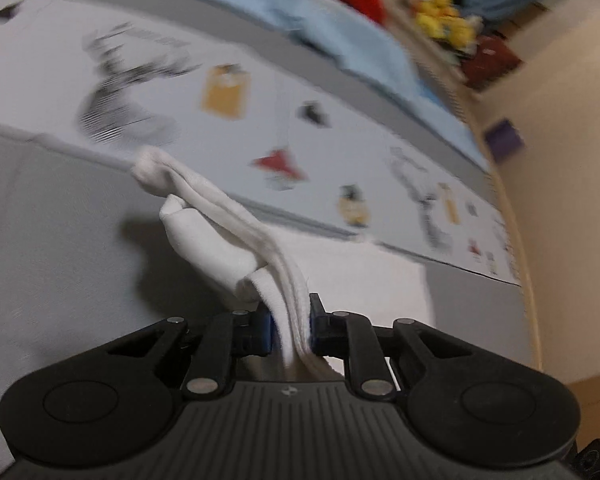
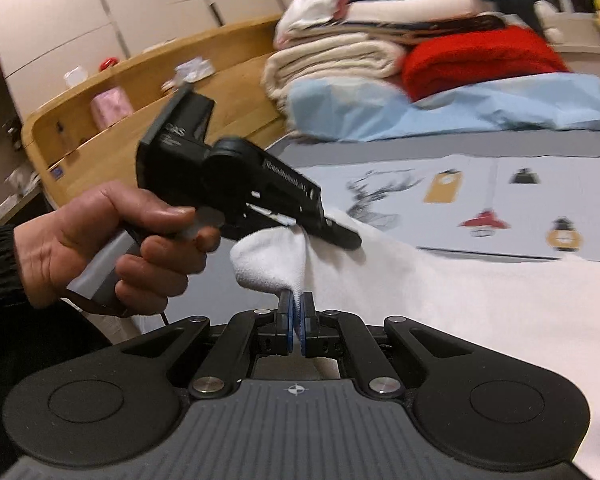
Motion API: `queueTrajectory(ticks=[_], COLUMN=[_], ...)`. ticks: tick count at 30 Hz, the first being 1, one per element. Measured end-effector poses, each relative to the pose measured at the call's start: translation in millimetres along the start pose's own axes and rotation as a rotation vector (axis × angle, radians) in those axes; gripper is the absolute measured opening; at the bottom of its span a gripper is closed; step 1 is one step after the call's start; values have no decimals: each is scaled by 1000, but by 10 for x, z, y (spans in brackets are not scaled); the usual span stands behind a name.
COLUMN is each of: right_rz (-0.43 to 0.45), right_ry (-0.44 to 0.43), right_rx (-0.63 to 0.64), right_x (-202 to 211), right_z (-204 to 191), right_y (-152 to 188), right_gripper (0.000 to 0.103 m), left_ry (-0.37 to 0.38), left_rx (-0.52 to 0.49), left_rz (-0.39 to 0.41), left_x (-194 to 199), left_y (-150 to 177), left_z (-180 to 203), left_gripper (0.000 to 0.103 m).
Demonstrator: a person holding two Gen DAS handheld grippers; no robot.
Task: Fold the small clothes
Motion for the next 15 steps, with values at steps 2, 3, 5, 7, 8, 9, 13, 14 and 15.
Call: queueTrajectory(ticks=[2, 3, 5, 7, 8, 9, 13, 14, 15], right_rz=[26, 39, 61, 87, 99, 108, 0, -52, -101], right_ry=[38, 59, 104, 172, 211, 260, 526, 585, 630], right_rx=[-24, -41, -96, -168, -212, -260, -494, -555, -624], right_x=[165, 262, 449, 704, 823, 930, 1161, 1175, 1178], right_z=[197, 312, 563, 846, 986, 1134, 1849, 2024, 2190], right_y=[-16, -21, -47, -20, 6, 33, 354, 471, 592], right_gripper=[3, 3, 3, 3, 3, 3, 3, 4, 7], left_ry=[47, 72, 129, 185, 212, 235, 333, 311, 281], left_rx=[-56, -87, -152, -214, -251, -277, -253, -249, -239], left_rz=[-2, -6, -20, -42, -58, -68, -39, -36, -46], left_x=[-234, -341, -637, -920, -1055, -1142, -1226, -1226, -1244], left_y=[-29, -19, 4, 82, 136, 178, 244, 242, 245], left_z=[371, 550, 965, 1362, 1557, 1706, 1894, 1847, 1784], left_gripper=[17, 17, 17, 18, 19, 24, 52, 52, 52])
Point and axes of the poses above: each gripper's, at about its wrist camera, not at the fingertips, and x roughly against the way its jaws point, z to its right, y to its underside, the point moved 5 cm from there along -x, roughly the way its jaws point, and after that the axes turned 13 degrees about y, right-handed, at the moved point
